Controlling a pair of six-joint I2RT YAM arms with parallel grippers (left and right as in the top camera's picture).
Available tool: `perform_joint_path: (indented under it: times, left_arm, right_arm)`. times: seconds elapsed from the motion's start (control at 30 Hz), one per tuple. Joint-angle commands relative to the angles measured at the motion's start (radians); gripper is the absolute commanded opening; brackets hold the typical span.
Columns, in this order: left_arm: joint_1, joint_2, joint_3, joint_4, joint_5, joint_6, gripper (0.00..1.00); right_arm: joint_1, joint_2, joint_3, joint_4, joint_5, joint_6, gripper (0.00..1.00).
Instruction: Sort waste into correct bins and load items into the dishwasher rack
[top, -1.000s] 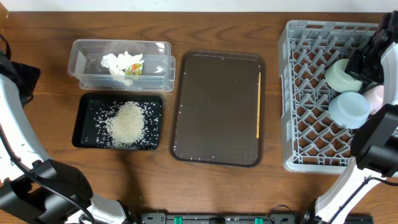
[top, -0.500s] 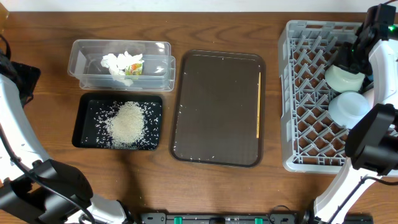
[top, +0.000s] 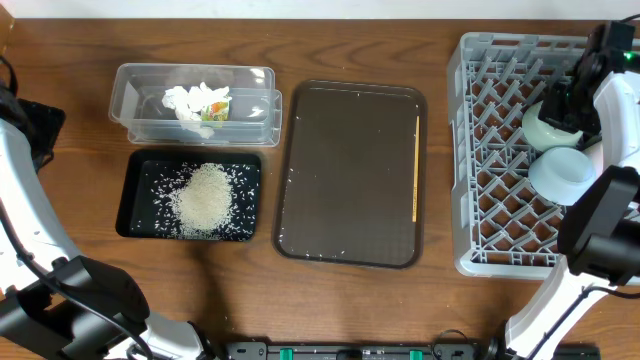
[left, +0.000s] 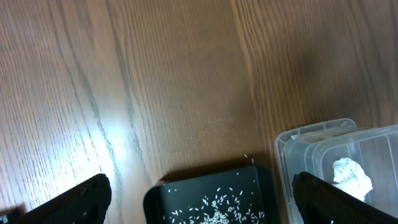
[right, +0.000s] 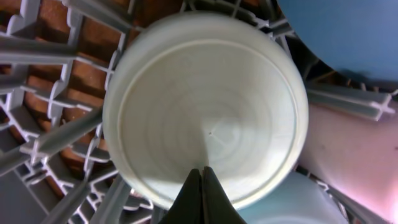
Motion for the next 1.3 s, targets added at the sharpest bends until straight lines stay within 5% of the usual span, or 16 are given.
perform_joint_path:
  times: [0.0,0.4,0.87,1.27]
  left_arm:
    - [0.004,0.005,0.002,-0.003,-0.006,0.003,0.95]
    - [0.004,0.005,0.002,-0.003,-0.006,0.003,0.95]
    - [0.004,0.005,0.002,-0.003,-0.006,0.002,0.95]
    - [0.004,0.005,0.002,-0.003,-0.006,0.003,0.95]
  right_arm:
    - [-0.004,-0.135,-0.002,-0.005,0.008,0.026,0.01]
    - [-0.003,-0.313,-0.044,-0.23,0.048,0.17,0.01]
    - [-0.06,-0.313,-0.47,0.013,0.101,0.265,0.01]
    - [-0.067,-0.444,-0.484,0.046,0.035,0.248,0.01]
